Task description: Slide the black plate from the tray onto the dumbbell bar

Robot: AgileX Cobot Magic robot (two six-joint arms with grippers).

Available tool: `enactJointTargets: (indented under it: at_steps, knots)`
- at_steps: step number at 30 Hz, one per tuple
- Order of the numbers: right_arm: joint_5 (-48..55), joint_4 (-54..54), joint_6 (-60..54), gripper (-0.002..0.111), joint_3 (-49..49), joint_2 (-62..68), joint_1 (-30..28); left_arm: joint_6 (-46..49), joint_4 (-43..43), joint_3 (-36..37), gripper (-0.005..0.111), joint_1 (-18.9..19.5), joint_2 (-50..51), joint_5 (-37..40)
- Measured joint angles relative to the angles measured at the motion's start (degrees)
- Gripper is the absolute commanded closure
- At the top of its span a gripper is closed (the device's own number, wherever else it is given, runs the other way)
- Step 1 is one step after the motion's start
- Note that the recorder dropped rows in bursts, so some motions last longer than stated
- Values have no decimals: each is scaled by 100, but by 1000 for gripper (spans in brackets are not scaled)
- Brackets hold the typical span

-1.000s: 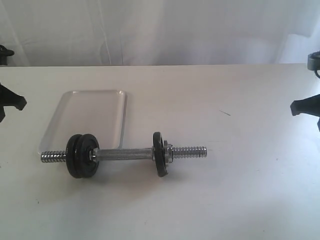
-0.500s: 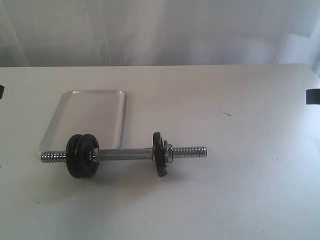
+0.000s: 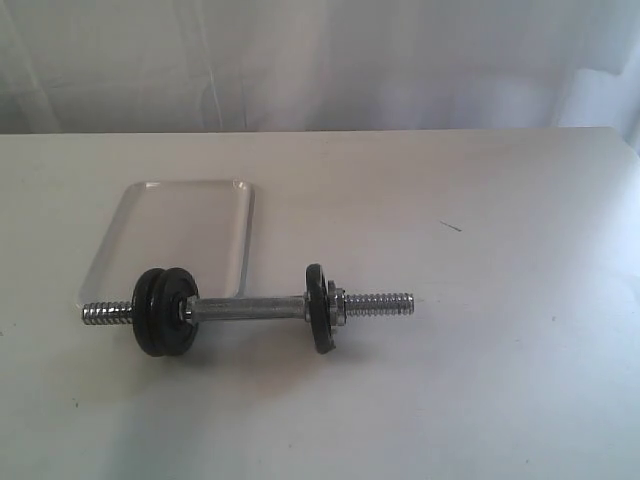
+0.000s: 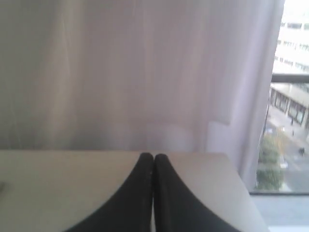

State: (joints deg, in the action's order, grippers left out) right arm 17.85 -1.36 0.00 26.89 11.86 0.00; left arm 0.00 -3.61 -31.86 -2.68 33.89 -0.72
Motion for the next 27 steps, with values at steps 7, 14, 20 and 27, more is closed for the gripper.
enactJointTargets:
  at_steps: [7, 14, 20, 27]
  knots:
    - [-81, 11, 0, 108, -136, -1161, 0, 0, -347, 597, 107, 0, -1235, -243]
    - [199, -10, 0, 108, 11, -1170, -3, 0, -424, 1047, 107, 0, -2423, -636]
    - [441, -10, 0, 108, 205, -1170, -3, 0, -424, 1099, 107, 0, -3319, -595]
    - [837, -91, 0, 108, 205, -1170, -3, -167, -437, 1122, 107, 3, -3351, 554]
